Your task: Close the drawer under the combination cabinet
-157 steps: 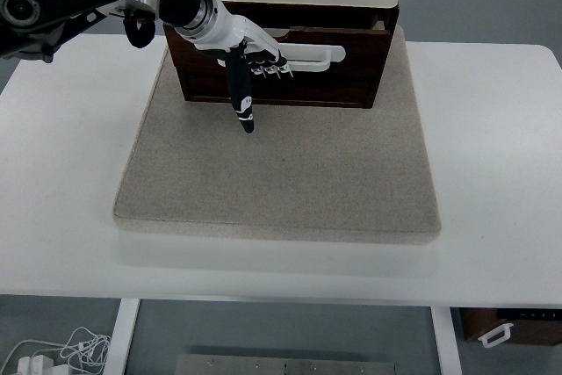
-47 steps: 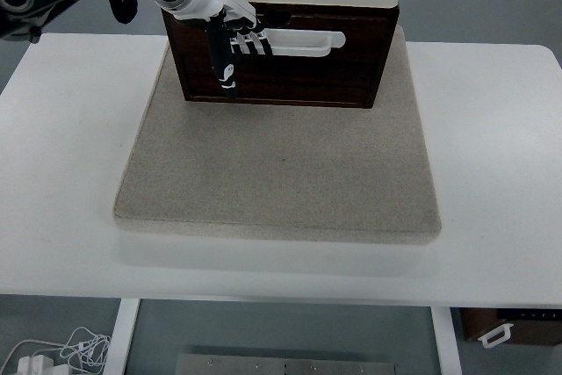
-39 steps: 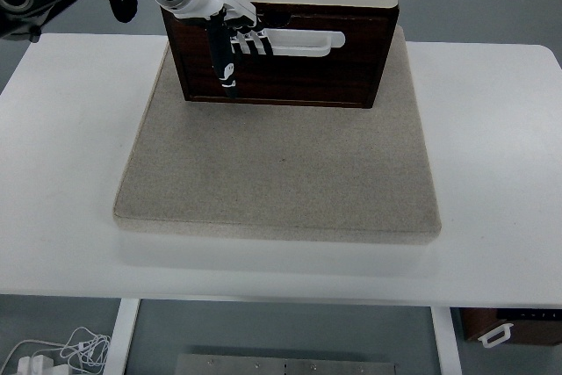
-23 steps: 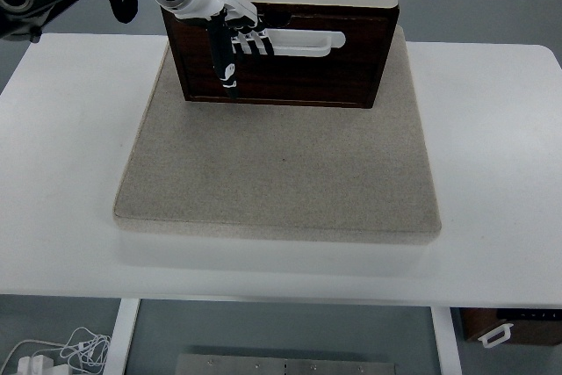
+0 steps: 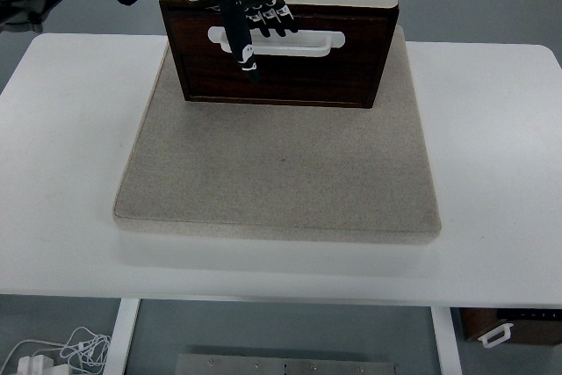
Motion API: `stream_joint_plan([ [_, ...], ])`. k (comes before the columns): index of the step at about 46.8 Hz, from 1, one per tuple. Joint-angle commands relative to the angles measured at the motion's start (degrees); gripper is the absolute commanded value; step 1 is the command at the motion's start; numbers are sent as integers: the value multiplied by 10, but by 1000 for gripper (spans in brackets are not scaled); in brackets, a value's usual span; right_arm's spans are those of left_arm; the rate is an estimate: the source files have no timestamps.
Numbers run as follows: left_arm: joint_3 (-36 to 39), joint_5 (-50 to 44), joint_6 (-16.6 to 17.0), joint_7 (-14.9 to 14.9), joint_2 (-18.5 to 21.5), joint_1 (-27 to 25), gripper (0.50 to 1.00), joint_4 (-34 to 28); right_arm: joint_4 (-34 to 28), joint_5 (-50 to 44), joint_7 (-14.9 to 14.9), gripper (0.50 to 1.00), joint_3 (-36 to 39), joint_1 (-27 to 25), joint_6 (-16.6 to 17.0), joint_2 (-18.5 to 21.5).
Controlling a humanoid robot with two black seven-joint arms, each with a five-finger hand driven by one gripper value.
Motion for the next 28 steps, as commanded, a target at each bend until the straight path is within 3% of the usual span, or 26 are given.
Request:
stream_joint_plan([
  [1,-14,-22,0,0,-1,0,1000,-1,0,0,0,952,0,0,0,0],
  [15,-82,-100,0,0,-3,2,1000,-33,0,0,-1,952,0,0,0,0],
  [28,-216,-130,0,0,-29,6,1000,-35,0,0,0,952,0,0,0,0],
])
